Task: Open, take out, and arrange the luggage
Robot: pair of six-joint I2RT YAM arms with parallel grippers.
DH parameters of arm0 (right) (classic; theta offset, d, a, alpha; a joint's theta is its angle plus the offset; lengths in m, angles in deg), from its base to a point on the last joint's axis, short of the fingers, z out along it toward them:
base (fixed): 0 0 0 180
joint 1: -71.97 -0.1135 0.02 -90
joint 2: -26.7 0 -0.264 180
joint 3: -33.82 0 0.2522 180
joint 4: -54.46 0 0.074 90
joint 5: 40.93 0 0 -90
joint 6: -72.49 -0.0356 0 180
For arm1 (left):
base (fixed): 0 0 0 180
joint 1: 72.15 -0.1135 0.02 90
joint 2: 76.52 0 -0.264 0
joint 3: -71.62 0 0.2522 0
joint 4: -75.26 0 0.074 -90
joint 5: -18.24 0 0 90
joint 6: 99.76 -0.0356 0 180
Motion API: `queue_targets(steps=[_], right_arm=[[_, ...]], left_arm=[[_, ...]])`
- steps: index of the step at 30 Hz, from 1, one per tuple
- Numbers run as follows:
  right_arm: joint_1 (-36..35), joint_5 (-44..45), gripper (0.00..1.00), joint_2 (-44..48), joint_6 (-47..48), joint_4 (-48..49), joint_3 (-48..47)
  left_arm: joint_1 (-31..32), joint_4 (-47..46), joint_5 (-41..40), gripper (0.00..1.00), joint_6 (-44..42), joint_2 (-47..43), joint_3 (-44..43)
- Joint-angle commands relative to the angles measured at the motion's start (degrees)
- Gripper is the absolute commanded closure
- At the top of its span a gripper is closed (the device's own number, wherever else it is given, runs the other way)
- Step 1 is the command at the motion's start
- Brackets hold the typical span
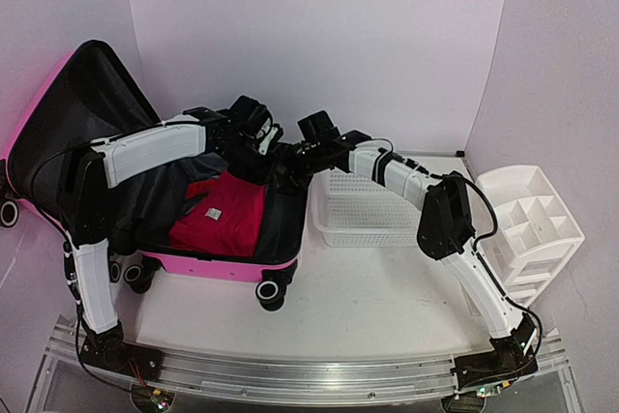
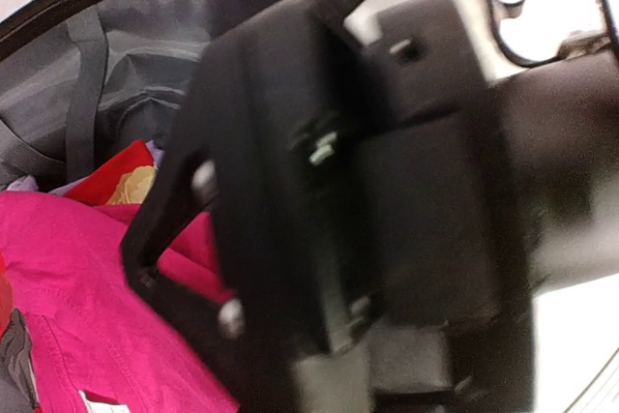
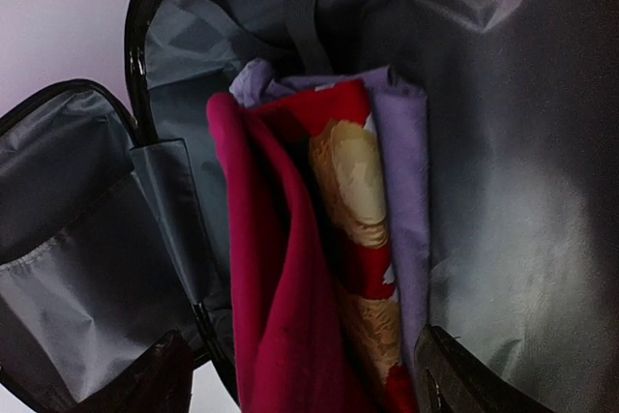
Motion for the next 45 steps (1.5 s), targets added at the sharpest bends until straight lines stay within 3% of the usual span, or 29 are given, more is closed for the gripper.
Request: queue_targets(steps=[1, 9, 19, 25, 33, 36, 39, 42, 45], right_arm=[[-0.75, -1.44, 0.22, -1.82, -2.8, 2.99, -3.43], [-1.24, -2.9, 0.31, -4.65, -3.96, 4.01, -5.57], [-1.29, -6.68, 0.29, -5.51, -0.36, 5.78, -5.86], [-1.25, -7.32, 0.35, -5.9, 0.13, 7.34, -5.43], [-1.02, -7.13, 0.57, -7.09, -1.03, 10.14, -5.44], [-0.94, -6.27, 0.59, -7.33, -0.92, 10.37, -5.46], [-0.93, -5.88, 0.76, -7.81, -0.2, 10.5, -6.14], [-0.85, -5.48, 0.84, -7.83, 1.18, 10.5, -6.6], [-0.92, -5.45, 1.0, -7.43, 2.95, 10.5, -6.82]], left_arm=[[0.74, -3.85, 2.38, 1.0, -1.45, -4.37, 0.99], [2.13, -4.66, 4.16, 1.0, -2.62, -5.01, 2.09], [3.86, -5.07, 5.13, 1.0, -3.05, -5.67, 3.1], [4.86, -5.25, 5.2, 1.0, -3.05, -6.94, 4.33], [5.27, -5.65, 5.16, 1.0, -2.71, -7.58, 5.45], [5.4, -5.76, 5.18, 1.0, -2.62, -7.68, 5.67], [5.45, -5.79, 5.18, 1.0, -2.61, -7.9, 5.97], [5.45, -5.87, 5.4, 1.0, -2.6, -8.3, 6.59], [5.41, -5.96, 5.96, 0.96, -2.79, -9.12, 7.35]])
